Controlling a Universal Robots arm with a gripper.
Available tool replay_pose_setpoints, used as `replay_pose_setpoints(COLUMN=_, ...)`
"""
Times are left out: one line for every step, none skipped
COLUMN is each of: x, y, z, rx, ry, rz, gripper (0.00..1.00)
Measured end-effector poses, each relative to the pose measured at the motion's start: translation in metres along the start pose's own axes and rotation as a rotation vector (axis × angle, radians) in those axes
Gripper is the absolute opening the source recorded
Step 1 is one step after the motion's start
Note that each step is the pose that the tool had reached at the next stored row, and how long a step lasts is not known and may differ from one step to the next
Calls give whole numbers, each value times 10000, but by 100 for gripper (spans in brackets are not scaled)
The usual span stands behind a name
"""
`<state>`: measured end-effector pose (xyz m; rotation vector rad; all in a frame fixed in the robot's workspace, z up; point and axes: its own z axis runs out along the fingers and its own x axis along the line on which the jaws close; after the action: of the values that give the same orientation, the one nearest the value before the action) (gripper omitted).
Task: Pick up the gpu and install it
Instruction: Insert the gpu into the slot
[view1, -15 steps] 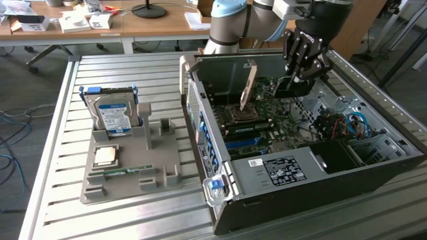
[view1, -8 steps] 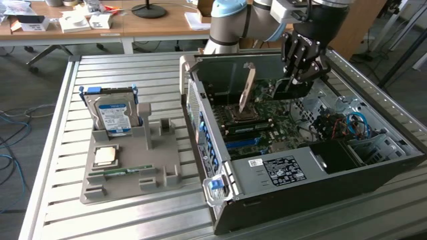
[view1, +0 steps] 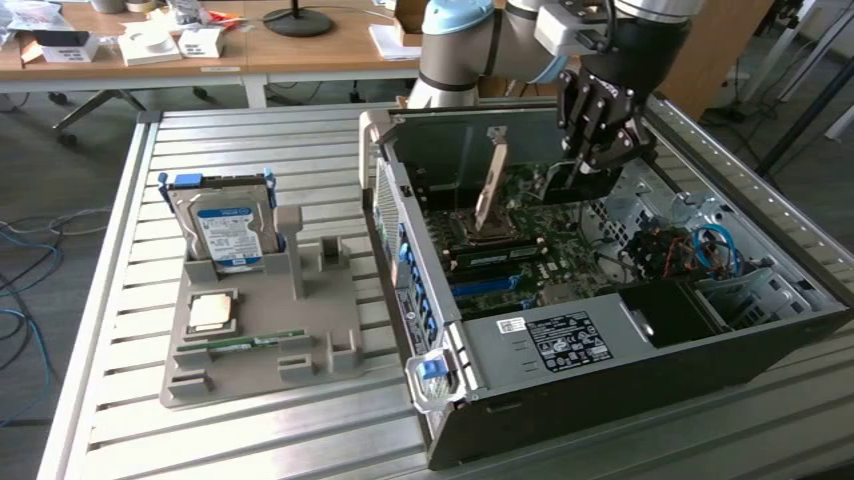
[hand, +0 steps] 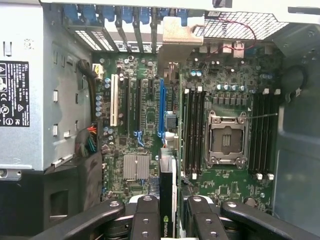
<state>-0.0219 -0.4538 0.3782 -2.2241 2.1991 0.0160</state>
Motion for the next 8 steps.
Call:
replay_pose_setpoints(x=0, y=6, z=5, rx=1, ry=0, rz=-14, gripper=26)
replay_pose_setpoints(x=0, y=12, z=9, rx=1, ry=0, rz=-25, gripper=26)
replay_pose_setpoints(x=0, y=19, z=12, rx=1, ry=1, rz=-33, gripper=26)
replay_pose_setpoints(x=0, y=26, z=15, rx=1, ry=0, rz=-40, gripper=26)
replay_pose_setpoints(x=0, y=33, z=19, rx=1, ry=0, rz=-44, gripper=26)
replay_pose_setpoints(x=0, y=40, z=25, rx=1, ry=-1, rz=-48, gripper=26)
replay_pose_setpoints(x=0, y=45, z=35, rx=2, ry=-2, rz=-49, gripper=26)
replay_pose_setpoints(x=0, y=50, z=46, rx=3, ry=-1, rz=-50, gripper=26)
